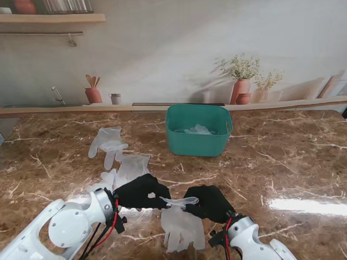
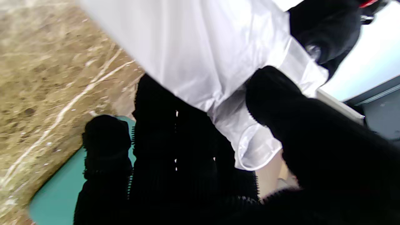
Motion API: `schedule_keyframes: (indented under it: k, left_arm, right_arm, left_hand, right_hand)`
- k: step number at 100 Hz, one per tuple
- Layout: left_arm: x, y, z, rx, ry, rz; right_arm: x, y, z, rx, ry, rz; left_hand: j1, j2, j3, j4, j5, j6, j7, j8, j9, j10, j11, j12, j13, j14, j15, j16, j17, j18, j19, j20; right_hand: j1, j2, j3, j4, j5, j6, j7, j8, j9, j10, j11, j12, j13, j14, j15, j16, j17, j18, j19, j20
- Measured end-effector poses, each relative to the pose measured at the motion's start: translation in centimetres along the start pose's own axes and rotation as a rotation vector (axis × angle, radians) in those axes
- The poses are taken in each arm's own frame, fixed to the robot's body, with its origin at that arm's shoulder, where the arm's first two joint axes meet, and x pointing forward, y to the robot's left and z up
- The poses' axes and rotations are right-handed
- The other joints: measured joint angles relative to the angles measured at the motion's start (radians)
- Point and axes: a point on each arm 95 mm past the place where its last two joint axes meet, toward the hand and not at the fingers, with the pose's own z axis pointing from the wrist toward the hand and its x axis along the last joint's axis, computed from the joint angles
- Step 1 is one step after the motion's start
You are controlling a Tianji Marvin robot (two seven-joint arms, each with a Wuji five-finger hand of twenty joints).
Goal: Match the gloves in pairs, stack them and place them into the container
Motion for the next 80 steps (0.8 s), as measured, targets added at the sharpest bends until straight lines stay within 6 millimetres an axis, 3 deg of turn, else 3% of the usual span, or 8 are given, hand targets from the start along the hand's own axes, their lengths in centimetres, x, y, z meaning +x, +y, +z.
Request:
schedule_keyframes:
  k: [17, 39, 80]
  left_arm:
    - [-1.8, 0.3, 2.3, -0.046, -0.058, 0.038]
    - [-4.3, -0.1, 5.5, 0.017, -0.157, 0.125]
    - [-7.1, -1.6, 10.7, 0.012, -0.26, 0.262]
  right_arm:
    - [-2.1, 0.6, 1.9, -0.014, -0.066, -0.012]
    - [-4.9, 1.7, 4.7, -0.066, -0.162, -0.071]
    - [-7.9, 3.4, 9.0, -0.155, -0.276, -0.255]
  left_hand:
    - [0.014, 0.0, -0.042, 0.001, 0.0, 0.0, 0.0, 0.0, -0.016, 0.002, 0.001, 0.0, -0.002, 0.0, -0.002, 0.0, -0.009, 0.0, -0.001, 0.0]
    - [0.023, 0.001, -0.051, 0.001, 0.0, 0.0, 0.0, -0.013, -0.017, 0.01, 0.012, 0.0, -0.002, 0.0, -0.002, 0.002, -0.009, 0.0, 0.004, 0.011]
    - [0.021, 0.001, -0.051, 0.001, 0.0, -0.009, 0.003, -0.025, -0.017, 0.01, 0.015, 0.0, -0.002, 0.0, -0.002, 0.008, -0.009, 0.0, 0.026, 0.022]
  right_hand:
    - [0.0, 0.001, 0.0, 0.0, -0.001, 0.001, 0.0, 0.001, 0.0, 0.0, 0.0, 0.0, 0.0, 0.0, 0.0, 0.0, -0.013, 0.0, 0.0, 0.0]
    - [0.0, 0.009, -0.001, 0.0, -0.002, 0.001, 0.0, 0.001, -0.003, 0.0, 0.0, 0.0, -0.007, 0.0, 0.0, 0.0, -0.039, -0.008, 0.0, -0.001]
    - [-0.004, 0.009, -0.011, 0.0, -0.002, -0.003, -0.003, -0.017, -0.004, 0.001, 0.0, -0.008, -0.013, 0.0, -0.001, 0.0, -0.044, -0.018, 0.0, -0.011]
